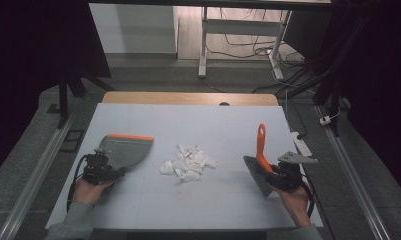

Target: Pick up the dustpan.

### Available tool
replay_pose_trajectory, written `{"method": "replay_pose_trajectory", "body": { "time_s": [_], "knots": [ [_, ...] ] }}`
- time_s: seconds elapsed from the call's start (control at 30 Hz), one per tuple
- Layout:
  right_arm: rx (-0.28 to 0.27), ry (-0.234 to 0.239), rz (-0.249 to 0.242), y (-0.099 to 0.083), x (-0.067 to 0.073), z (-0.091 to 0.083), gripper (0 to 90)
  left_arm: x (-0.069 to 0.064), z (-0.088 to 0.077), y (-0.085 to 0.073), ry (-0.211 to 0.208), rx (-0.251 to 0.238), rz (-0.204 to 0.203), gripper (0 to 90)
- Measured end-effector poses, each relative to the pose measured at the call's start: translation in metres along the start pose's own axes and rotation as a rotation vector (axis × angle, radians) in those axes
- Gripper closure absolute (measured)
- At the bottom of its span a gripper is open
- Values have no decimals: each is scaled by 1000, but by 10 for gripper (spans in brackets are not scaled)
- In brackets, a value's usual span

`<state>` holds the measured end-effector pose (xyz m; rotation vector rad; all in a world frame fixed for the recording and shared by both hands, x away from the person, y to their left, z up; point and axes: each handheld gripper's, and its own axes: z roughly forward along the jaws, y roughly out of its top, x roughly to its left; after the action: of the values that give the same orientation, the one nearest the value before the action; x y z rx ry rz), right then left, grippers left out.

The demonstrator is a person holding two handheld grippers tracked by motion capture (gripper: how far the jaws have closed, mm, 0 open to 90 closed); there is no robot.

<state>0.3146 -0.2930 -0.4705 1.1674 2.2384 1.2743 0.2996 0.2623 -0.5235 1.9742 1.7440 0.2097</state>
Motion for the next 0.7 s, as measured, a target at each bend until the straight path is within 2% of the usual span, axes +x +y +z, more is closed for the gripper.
{"method": "replay_pose_trajectory", "body": {
  "time_s": [0.1, 0.3, 0.43, 0.7],
  "knots": [
    [1, 1, 0, 0, 0, 0, 704, 1, 0, 0, -5, -7, -3, 469],
    [0, -5, 4, 0, -1, 0, 704, 3, 0, -1, -13, -29, -14, 611],
    [2, -8, 2, 0, 0, -1, 705, 6, 0, -2, -33, -29, -22, 615],
    [1, -10, 3, 0, -1, -1, 705, 5, -1, -3, -24, -44, -11, 619]
  ]
}}
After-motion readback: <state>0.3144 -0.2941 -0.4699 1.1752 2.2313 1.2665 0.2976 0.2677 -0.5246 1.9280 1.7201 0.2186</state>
